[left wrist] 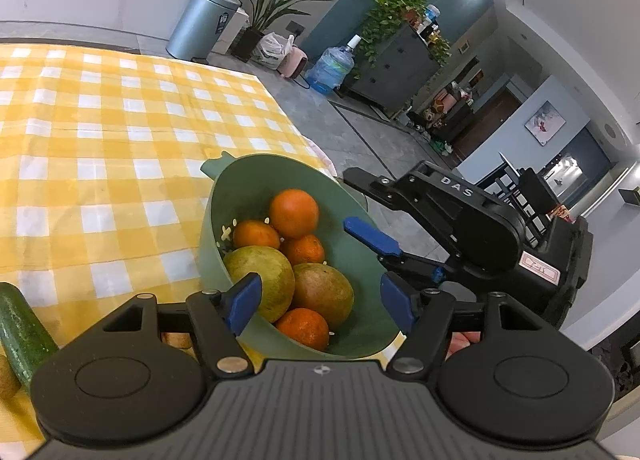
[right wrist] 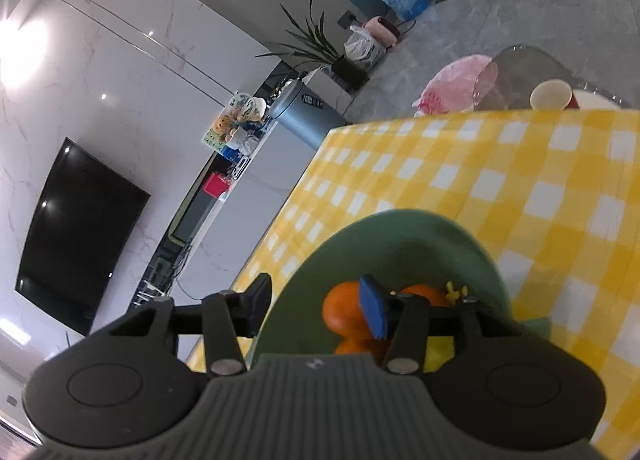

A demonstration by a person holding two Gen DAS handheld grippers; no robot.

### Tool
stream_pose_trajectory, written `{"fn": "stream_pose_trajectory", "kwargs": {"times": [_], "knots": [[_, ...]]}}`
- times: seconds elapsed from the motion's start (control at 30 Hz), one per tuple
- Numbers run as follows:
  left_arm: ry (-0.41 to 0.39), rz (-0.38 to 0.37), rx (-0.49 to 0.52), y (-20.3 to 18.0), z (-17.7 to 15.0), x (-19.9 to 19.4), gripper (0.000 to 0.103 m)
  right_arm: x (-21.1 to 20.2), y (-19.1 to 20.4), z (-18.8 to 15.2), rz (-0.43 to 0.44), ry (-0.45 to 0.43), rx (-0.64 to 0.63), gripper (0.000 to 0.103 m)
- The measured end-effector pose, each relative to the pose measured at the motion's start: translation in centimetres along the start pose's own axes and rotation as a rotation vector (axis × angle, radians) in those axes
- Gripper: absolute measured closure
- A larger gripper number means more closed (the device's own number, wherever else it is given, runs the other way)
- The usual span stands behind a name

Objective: Organize fruits
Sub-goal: 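Open both tools to drop the oranges into the colander, then move both open tools back to the cucumber and kiwis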

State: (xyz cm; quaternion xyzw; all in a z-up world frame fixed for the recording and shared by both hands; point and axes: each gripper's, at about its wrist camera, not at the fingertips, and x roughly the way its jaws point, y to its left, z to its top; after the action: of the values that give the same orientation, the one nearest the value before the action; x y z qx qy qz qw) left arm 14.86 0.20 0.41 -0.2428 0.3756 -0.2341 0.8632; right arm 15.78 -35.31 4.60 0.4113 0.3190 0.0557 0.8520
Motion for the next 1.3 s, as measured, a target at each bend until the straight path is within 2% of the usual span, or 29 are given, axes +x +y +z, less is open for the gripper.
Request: {"fn": "stream_pose_trajectory", "kwargs": {"times": [0.17,0.37,0.43,0.6,0.7,0.87,0.93,1.0,1.13,1.2,1.3], "knots": [[-0.005,0.034,0.043,-1.0,0.0,-0.4,0.024,-0.5,0.0,0.0,0.013,0.003,0.001,0.054],[-0.027,0.052,0.103,-2.7,-0.3,-1.9,0.024,-1.0,1.0,-0.4,-0.008,-0.002,-0.098,0.04],[-0.038,0.075,0.113,-3.1,-0.4,-2.5,0.023,-1.2,1.2,-0.6,-0.007,-0.001,-0.132,0.031],[-0.046,0.148,0.112,-3.5,-0.6,-4.9,0.023,-2.0,1.8,-1.5,0.001,0.004,-0.213,0.027],[-0.087,0.177,0.075,-2.8,-0.6,-7.1,0.022,-2.9,2.0,-2.5,0.039,-0.022,-0.225,0.032],[-0.109,0.3,0.029,-1.4,-0.8,-9.8,0.022,-3.7,3.5,-4.3,0.133,0.019,-0.275,0.055],[-0.105,0.362,0.011,-0.5,-1.2,-10.5,0.022,-3.9,4.3,-5.2,0.147,0.056,-0.317,0.064],[-0.091,0.431,-0.005,0.3,-1.5,-10.9,0.022,-4.2,5.3,-6.4,0.161,0.101,-0.373,0.066],[-0.085,0.564,-0.041,2.3,-1.9,-11.4,0.022,-4.7,7.3,-9.4,0.222,0.263,-0.504,0.066],[-0.08,0.603,-0.054,3.3,-2.0,-11.6,0.022,-4.7,8.4,-11.1,0.212,0.296,-0.58,0.066],[-0.041,0.63,-0.052,4.9,-2.5,-11.3,0.022,-3.3,9.6,-13.1,0.091,0.356,-0.639,0.066]]}}
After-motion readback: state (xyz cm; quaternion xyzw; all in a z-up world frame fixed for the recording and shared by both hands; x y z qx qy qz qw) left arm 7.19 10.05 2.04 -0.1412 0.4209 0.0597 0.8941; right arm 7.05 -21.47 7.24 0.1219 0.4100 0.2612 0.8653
